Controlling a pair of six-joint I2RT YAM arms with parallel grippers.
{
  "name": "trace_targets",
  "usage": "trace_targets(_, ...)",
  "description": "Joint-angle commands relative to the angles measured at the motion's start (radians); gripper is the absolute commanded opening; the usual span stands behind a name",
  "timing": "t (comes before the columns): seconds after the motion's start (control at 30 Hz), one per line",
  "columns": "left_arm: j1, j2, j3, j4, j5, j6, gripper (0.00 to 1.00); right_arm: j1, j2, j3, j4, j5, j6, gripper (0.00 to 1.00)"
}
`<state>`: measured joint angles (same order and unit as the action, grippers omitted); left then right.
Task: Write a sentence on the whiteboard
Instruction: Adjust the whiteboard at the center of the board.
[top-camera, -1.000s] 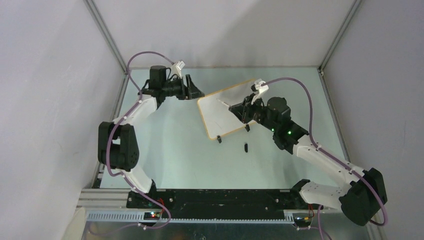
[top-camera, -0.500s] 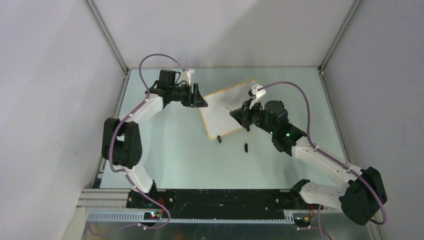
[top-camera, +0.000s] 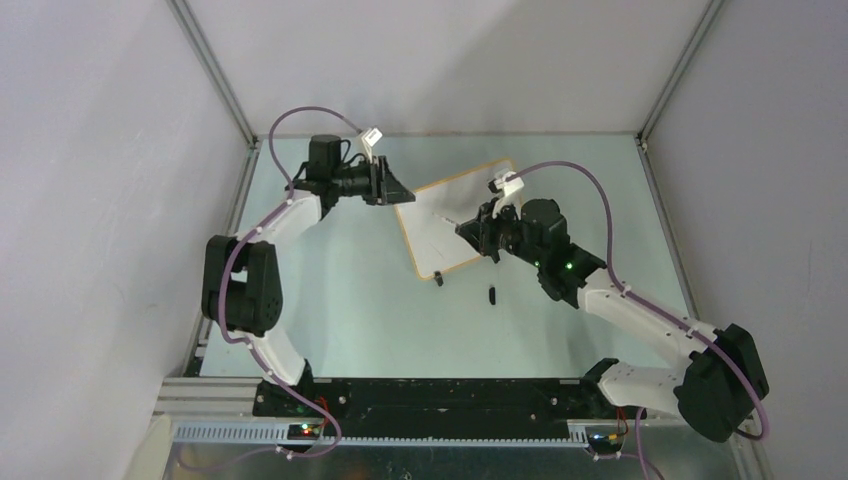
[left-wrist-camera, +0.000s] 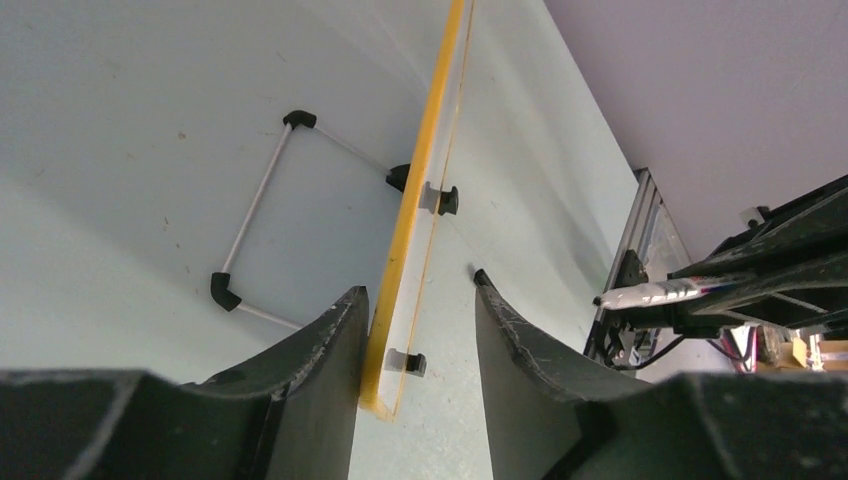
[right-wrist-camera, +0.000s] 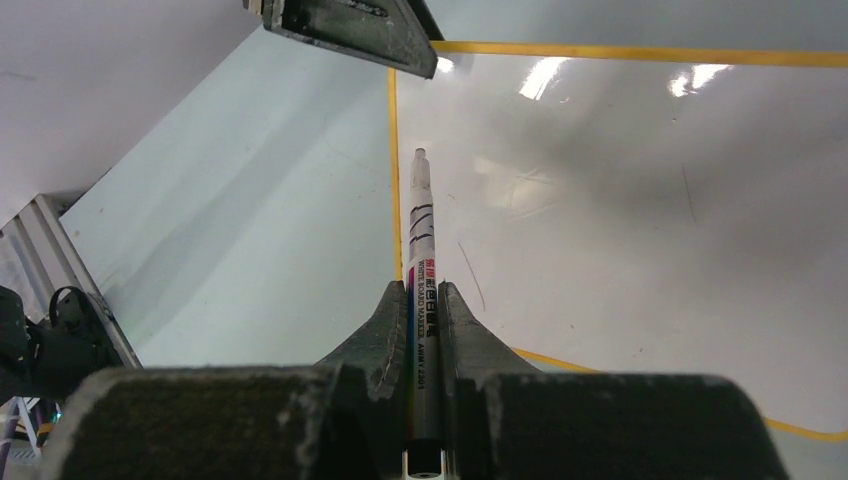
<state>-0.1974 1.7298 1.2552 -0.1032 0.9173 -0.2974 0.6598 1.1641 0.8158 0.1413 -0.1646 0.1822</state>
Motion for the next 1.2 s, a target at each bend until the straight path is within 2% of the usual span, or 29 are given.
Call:
trace_targets(0.0,0.015,-0.034,-0.004,0.060,0.024,-0.035,0.46,0.023,0.029,0.089,-0.036,0.023,-0.015,0.00)
trace_targets(0.3,0.021,-0.009,0.035,-0.042,-0.011,0.029,0.41,0.045,0.063,0.134,-0.071,0.050,-0.029,0.00)
trace_targets(0.5,0.022,0.012,0.052,-0.074,-0.002,0.055,0.32,0.044,0.043,0.135,-0.094,0.067,-0.035,0.00)
trace_targets(0.63,0.022,0.036,0.066,-0.072,0.051,0.059,0.15,0.038,0.021,0.134,-0.111,0.071,-0.038,0.00)
trace_targets(0.77,0.022,0.047,0.070,-0.083,0.063,0.080,0.02,0.025,-0.002,0.114,-0.109,0.070,-0.033,0.00)
trace_targets(1.17,0.036,0.084,0.133,-0.217,0.185,0.205,0.00,0.001,-0.024,0.082,-0.100,0.049,-0.023,0.00)
